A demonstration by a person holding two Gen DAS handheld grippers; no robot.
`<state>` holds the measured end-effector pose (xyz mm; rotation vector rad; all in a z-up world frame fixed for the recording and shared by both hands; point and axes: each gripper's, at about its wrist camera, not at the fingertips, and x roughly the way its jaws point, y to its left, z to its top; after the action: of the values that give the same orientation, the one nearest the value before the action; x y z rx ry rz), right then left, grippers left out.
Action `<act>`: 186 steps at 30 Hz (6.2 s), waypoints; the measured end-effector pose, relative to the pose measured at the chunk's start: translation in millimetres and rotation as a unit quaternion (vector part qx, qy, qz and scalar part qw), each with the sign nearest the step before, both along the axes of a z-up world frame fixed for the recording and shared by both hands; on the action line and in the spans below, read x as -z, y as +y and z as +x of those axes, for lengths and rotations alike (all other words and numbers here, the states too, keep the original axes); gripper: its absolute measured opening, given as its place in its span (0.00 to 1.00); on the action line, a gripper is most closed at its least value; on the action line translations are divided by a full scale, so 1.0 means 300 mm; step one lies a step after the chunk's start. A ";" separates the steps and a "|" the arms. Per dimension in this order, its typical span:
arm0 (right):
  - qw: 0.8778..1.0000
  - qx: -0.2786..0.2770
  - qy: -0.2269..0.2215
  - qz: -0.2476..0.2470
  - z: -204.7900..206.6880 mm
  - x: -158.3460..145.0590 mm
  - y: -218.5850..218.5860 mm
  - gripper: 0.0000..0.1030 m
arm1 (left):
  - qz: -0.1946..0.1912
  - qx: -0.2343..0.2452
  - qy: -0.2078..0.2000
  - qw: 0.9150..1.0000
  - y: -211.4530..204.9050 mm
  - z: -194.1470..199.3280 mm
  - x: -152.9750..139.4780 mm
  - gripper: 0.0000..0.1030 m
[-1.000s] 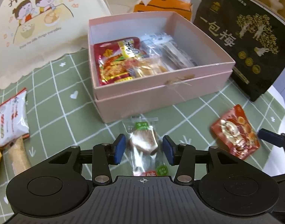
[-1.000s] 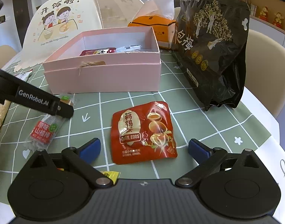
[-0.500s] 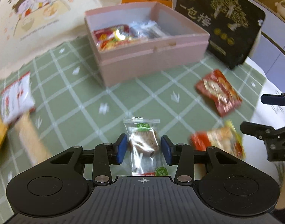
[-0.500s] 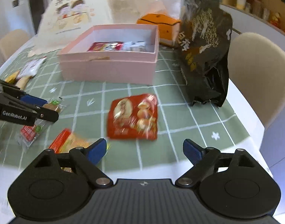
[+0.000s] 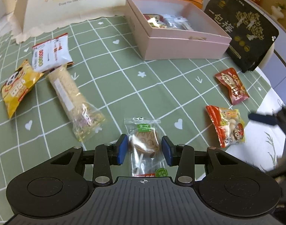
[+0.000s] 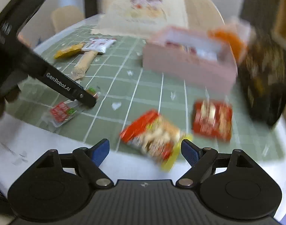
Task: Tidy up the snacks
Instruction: 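Grasp the yellow bag of white quail eggs with the right gripper, then carry the yellow egg bag with the right gripper while the left drops the clear packet into the pink box, then release the yellow egg bag into the pink box with the right gripper, then grasp the clear rice-stick packet with the right gripper while the left grasps the yellow panda bag, then lift the panda bag with the left gripper while the right lifts the rice-stick packet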
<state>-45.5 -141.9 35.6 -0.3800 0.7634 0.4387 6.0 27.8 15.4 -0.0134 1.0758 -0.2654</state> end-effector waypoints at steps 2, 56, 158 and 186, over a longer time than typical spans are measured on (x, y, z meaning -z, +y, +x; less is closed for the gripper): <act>0.999 -0.008 -0.007 -0.039 0.026 0.016 0.012 0.82 | -0.001 0.004 0.004 1.000 -0.002 -0.014 -0.002 0.44; 0.987 0.123 -0.025 0.098 0.120 -0.265 -0.214 0.51 | -0.106 0.012 -0.084 0.991 -0.020 0.037 -0.196 0.40; 0.990 0.114 0.042 0.077 0.131 -0.127 0.254 0.49 | 0.010 -0.057 -0.061 0.996 0.225 -0.089 -0.155 0.41; 0.996 0.002 0.085 0.041 0.111 -0.033 0.483 0.50 | -0.203 -0.145 0.011 0.968 0.467 -0.089 0.023 0.41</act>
<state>-12.1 3.1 45.4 -0.2659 0.9077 0.5024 -20.6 168.0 8.6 -0.5377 1.0115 -0.2174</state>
